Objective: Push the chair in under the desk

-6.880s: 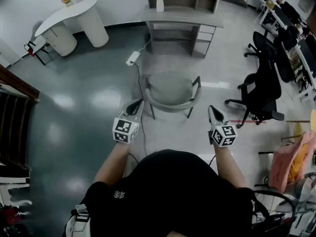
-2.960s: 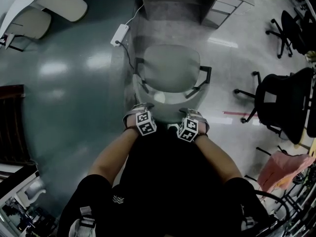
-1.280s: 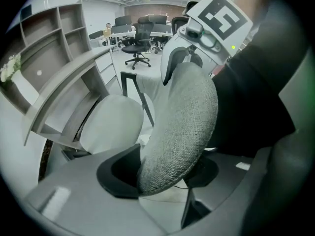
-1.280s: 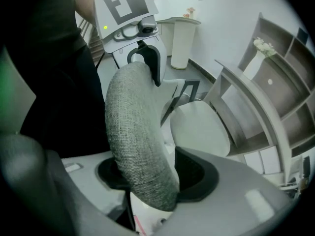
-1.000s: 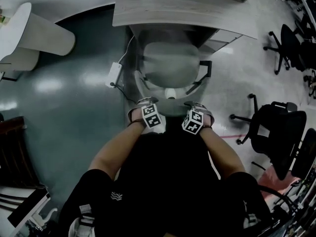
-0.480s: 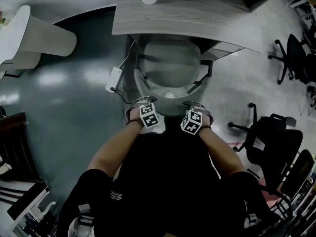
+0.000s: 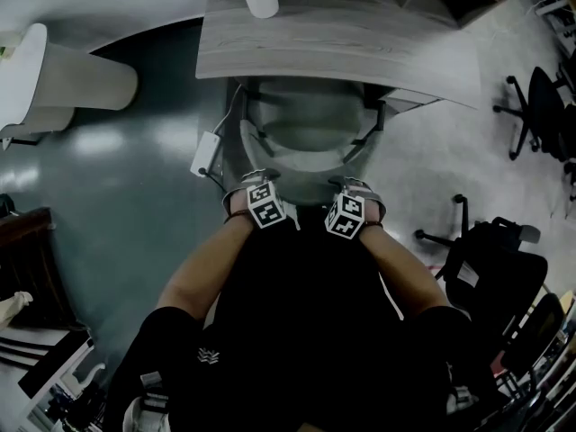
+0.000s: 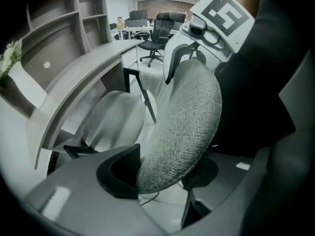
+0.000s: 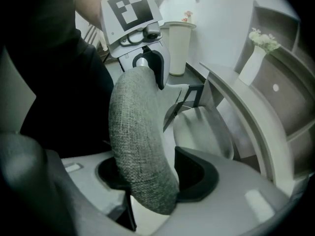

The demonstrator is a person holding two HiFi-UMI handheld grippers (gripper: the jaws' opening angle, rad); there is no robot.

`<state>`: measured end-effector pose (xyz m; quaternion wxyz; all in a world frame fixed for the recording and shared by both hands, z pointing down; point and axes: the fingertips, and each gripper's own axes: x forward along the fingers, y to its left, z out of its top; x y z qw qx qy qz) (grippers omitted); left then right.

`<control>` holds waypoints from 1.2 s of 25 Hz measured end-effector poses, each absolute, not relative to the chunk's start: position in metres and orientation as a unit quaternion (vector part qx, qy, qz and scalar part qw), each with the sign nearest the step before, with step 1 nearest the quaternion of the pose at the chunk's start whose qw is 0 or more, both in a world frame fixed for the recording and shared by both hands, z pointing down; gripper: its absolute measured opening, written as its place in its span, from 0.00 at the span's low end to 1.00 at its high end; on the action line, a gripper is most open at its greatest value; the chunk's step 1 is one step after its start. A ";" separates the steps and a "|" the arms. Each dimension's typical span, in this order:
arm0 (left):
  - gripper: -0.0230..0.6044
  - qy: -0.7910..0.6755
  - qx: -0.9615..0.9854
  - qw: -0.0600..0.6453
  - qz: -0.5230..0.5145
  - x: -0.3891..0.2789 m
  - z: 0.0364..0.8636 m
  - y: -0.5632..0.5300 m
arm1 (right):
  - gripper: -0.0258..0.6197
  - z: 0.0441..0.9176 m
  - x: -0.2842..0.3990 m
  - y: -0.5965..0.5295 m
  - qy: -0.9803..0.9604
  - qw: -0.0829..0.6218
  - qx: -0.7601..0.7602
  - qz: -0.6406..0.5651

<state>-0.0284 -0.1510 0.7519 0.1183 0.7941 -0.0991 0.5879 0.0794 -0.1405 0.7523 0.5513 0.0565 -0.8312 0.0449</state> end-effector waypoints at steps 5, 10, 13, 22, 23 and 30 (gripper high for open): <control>0.41 -0.103 0.793 0.122 0.588 -0.028 0.751 -0.169 | 0.37 0.750 0.079 -0.159 -0.834 0.548 0.054 0.045; 0.41 -0.105 0.793 0.119 0.589 -0.037 0.750 -0.193 | 0.37 0.749 0.071 -0.180 -0.835 0.545 0.060 0.045; 0.42 -0.102 0.794 0.117 0.588 -0.040 0.751 -0.203 | 0.37 0.750 0.066 -0.189 -0.835 0.545 0.061 0.049; 0.41 -0.090 0.801 0.112 0.581 -0.035 0.755 -0.228 | 0.38 0.755 0.072 -0.216 -0.826 0.558 0.065 0.051; 0.42 -0.091 0.801 0.113 0.581 -0.035 0.755 -0.231 | 0.38 0.755 0.072 -0.220 -0.826 0.558 0.066 0.051; 0.42 -0.074 0.805 0.111 0.579 -0.035 0.754 -0.241 | 0.38 0.754 0.071 -0.230 -0.828 0.556 0.053 0.051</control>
